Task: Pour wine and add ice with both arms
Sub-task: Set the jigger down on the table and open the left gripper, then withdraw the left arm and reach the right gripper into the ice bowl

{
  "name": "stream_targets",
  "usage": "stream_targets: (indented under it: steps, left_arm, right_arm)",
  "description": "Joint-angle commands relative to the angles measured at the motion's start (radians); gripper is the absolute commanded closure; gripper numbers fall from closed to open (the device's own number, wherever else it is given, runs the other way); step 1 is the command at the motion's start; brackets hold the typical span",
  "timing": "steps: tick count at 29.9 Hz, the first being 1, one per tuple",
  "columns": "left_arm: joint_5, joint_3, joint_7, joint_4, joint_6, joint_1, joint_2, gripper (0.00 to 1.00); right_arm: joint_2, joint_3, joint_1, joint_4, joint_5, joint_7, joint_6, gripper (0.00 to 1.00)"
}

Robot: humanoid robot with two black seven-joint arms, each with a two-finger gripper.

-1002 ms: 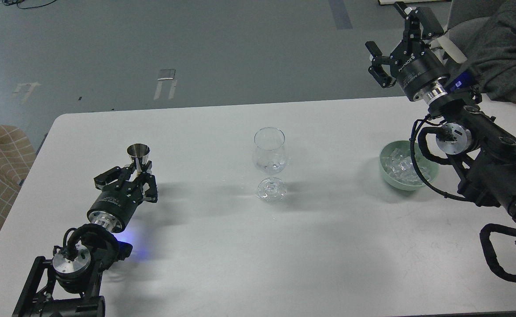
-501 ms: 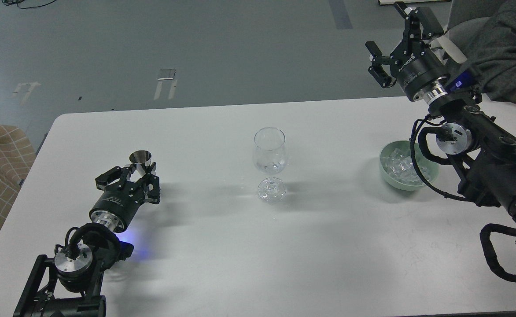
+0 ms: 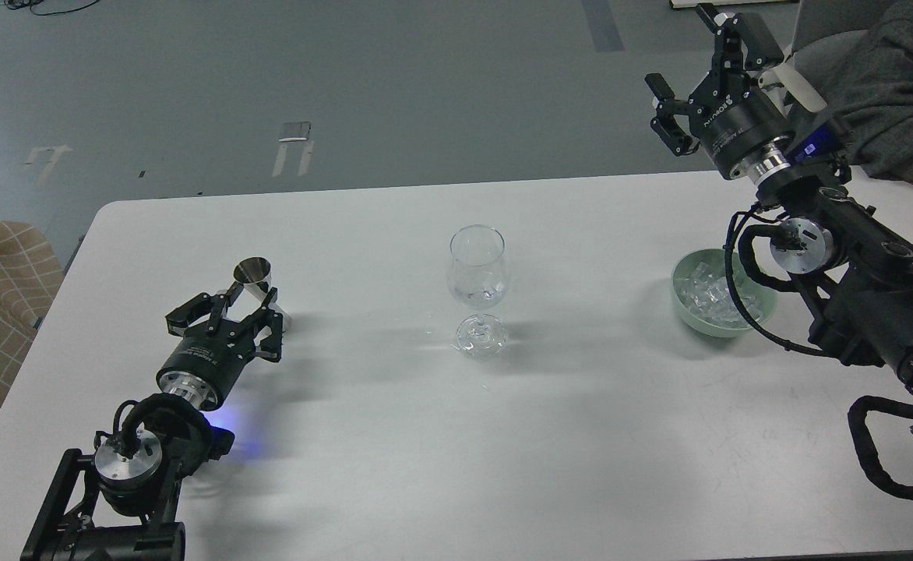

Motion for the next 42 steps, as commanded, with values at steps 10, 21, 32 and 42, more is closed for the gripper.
stream_targets:
  steps: [10,21,32,42]
  left_arm:
    - [0.026,0.0,0.033,-0.018,-0.012,0.031,0.017,0.03]
    - [0.018,-0.018,0.095,-0.087,-0.129,0.169,0.115,0.03]
    - [0.026,-0.072,0.072,-0.057,-0.354,0.229,0.382,0.03]
    - [0.438,-0.096,-0.17,0.028,-0.354,-0.111,0.54,0.03]
  right_arm:
    - [0.003,0.0,0.0,0.0,0.0,0.001,0.0,0.0]
    - [-0.009,-0.002,-0.006,0.005,0.0,0.0,0.0,0.0]
    - [-0.174,-0.114,-0.063,0.212,-0.087,-0.02,-0.078,0.0]
    - [-0.456,-0.12,-0.165,0.471,-0.248,-0.035,-0.15,0.0]
